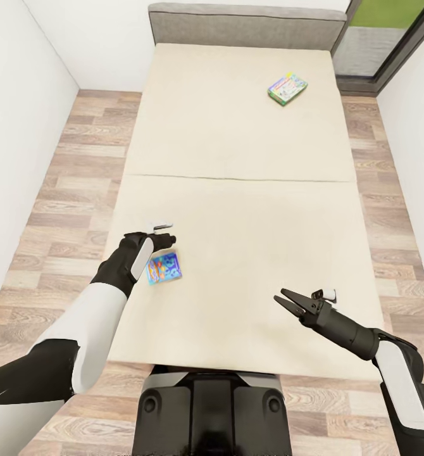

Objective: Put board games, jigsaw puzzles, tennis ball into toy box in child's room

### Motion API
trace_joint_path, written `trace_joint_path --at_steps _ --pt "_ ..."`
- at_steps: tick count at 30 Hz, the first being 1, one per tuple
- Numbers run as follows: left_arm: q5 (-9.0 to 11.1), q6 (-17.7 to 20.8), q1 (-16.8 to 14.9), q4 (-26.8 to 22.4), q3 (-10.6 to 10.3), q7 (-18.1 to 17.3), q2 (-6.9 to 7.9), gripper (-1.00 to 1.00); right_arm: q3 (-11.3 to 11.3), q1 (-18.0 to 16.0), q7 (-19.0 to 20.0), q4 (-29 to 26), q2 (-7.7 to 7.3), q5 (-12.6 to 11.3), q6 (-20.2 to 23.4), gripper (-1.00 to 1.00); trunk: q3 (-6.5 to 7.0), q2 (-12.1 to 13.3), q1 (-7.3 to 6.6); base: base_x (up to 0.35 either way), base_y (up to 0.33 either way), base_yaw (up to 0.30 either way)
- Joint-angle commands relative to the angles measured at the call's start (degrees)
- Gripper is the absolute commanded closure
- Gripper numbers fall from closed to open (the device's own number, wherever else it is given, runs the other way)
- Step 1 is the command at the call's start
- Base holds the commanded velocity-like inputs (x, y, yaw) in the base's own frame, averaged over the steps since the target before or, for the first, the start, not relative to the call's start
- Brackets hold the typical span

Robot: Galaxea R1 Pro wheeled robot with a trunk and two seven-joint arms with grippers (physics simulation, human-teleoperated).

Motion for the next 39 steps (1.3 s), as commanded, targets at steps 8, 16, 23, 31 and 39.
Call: trace_joint_path --at_steps 8,16,23,31,39 --pt "0.63 0.1 -0.01 -0.07 -0.07 0.41 0.04 -1.0 -0.04 -0.03 0.29 -0.01 0.01 0.21 0.21 -1.0 -0.81 -0.09 0.03 0.0 0.0 0.0" --pt "0.64 -0.93 -0.01 -0.07 -0.06 0.41 0.04 -1.0 -0.04 -0.03 0.23 -0.01 0.01 0.21 0.21 -1.0 -1.56 -0.09 0.03 0.0 0.0 0.0" --pt "0.65 -1.41 -0.05 -0.28 -0.02 0.41 0.14 -1.0 -0.04 -0.03 0.17 -0.01 0.04 0.22 0.21 -1.0 -2.22 -0.09 0.03 0.0 0.0 0.0" --pt "0.65 -1.52 -1.13 -0.4 -0.01 0.41 0.24 -1.0 -0.04 -0.03 0.12 -0.01 0.09 0.26 0.21 -1.0 -2.97 -0.09 0.03 0.0 0.0 0.0" --pt "0.65 -1.54 -1.67 -0.42 -0.01 0.41 0.35 -1.0 -0.04 -0.03 0.13 -0.01 0.09 0.29 0.21 -1.0 -3.72 -0.09 0.03 0.0 0.0 0.0"
